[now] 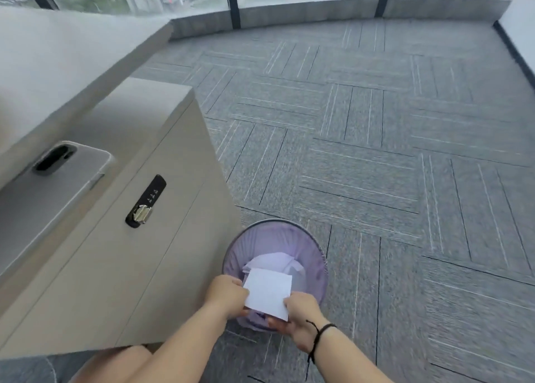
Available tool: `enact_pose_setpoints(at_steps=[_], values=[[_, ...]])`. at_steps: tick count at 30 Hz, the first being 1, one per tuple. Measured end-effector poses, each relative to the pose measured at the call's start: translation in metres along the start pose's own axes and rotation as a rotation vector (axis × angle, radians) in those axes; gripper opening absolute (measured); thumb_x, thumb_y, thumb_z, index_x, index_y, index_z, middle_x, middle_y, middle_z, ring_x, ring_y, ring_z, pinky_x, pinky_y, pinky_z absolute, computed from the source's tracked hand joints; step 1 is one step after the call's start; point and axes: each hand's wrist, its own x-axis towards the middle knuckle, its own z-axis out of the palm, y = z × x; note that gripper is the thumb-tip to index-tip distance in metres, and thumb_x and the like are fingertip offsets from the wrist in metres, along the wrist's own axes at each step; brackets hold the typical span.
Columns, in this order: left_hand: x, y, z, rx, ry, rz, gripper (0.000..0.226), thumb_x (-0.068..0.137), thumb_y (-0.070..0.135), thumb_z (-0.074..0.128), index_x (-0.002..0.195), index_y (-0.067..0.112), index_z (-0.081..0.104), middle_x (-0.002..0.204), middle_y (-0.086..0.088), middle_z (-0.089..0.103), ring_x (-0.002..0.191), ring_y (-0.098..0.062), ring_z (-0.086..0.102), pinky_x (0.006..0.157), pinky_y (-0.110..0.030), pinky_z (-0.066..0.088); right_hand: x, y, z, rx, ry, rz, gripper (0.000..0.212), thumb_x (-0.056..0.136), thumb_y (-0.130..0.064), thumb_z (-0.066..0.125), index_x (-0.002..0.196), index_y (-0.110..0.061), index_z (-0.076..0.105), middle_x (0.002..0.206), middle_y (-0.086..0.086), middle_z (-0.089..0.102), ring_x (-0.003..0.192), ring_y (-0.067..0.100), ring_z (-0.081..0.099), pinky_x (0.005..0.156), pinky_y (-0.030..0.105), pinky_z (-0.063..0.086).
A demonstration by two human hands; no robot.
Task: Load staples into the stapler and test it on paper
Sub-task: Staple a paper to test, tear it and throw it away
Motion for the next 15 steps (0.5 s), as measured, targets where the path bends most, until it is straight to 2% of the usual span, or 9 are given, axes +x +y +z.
enact_pose_setpoints(at_steps=[2,4,6,9,11,13,15], values=[[0.006,0.002,0.002,-0.052,-0.042,-0.017,0.032,0.086,-0.008,0.054,0.066,0.015,0.045,0.073,-0.010,0.052,0.059,-0.020,0.054,0.046,-0.029,0.047,0.019,-0.003,0.008,0.051,0.040,0.021,0.036,0.097,0.008,0.030,0.116,0.000,0.059,0.096,0.019,0.070,0.071,0.035,0.065,0.038,0.032,0.055],[0.012,0.002,0.004,-0.052,-0.067,0.017,0.034,0.086,-0.011,0.047,0.068,0.017,0.040,0.074,-0.010,0.039,0.056,-0.019,0.043,0.049,-0.027,0.036,0.031,-0.012,0.014,0.062,0.068,0.020,0.034,0.098,0.006,0.028,0.118,-0.002,0.055,0.090,0.015,0.067,0.067,0.034,0.062,0.044,0.033,0.056],[0.021,-0.003,0.002,-0.026,-0.071,0.052,0.034,0.086,-0.007,0.049,0.068,0.021,0.042,0.079,-0.012,0.043,0.063,-0.022,0.043,0.055,-0.029,0.039,0.046,-0.020,0.021,0.068,0.078,0.000,0.034,0.099,0.003,0.029,0.126,-0.001,0.050,0.097,0.018,0.063,0.070,0.035,0.064,0.050,0.036,0.059],[0.025,-0.009,-0.006,-0.044,-0.066,0.089,0.027,0.088,-0.001,0.053,0.073,0.021,0.050,0.087,-0.012,0.053,0.065,-0.024,0.051,0.064,-0.034,0.046,0.060,-0.026,0.025,0.043,0.048,-0.015,0.038,0.102,-0.004,0.031,0.138,0.005,0.040,0.119,0.026,0.058,0.095,0.043,0.066,0.069,0.042,0.060],[0.025,-0.013,-0.013,-0.057,-0.062,0.098,0.015,0.093,0.004,0.054,0.093,0.019,0.055,0.097,-0.010,0.058,0.067,-0.026,0.058,0.067,-0.035,0.052,0.065,-0.025,0.025,0.022,0.051,-0.003,0.040,0.104,-0.009,0.032,0.142,0.003,0.037,0.139,0.029,0.049,0.113,0.047,0.062,0.083,0.047,0.056],[0.022,-0.015,-0.021,-0.064,-0.060,0.103,0.015,0.096,0.007,0.053,0.106,0.017,0.052,0.101,-0.007,0.060,0.066,-0.024,0.059,0.064,-0.031,0.053,0.064,-0.024,0.025,0.001,0.043,0.002,0.041,0.104,-0.013,0.035,0.143,0.001,0.036,0.140,0.028,0.049,0.110,0.046,0.063,0.080,0.045,0.057],[0.019,-0.015,-0.028,-0.048,-0.046,0.114,0.013,0.096,0.010,0.053,0.108,0.016,0.053,0.107,-0.009,0.061,0.065,-0.022,0.062,0.061,-0.029,0.053,0.058,-0.024,0.028,-0.047,0.029,-0.019,0.041,0.104,-0.014,0.039,0.143,0.000,0.038,0.126,0.024,0.054,0.098,0.040,0.065,0.069,0.040,0.058]])
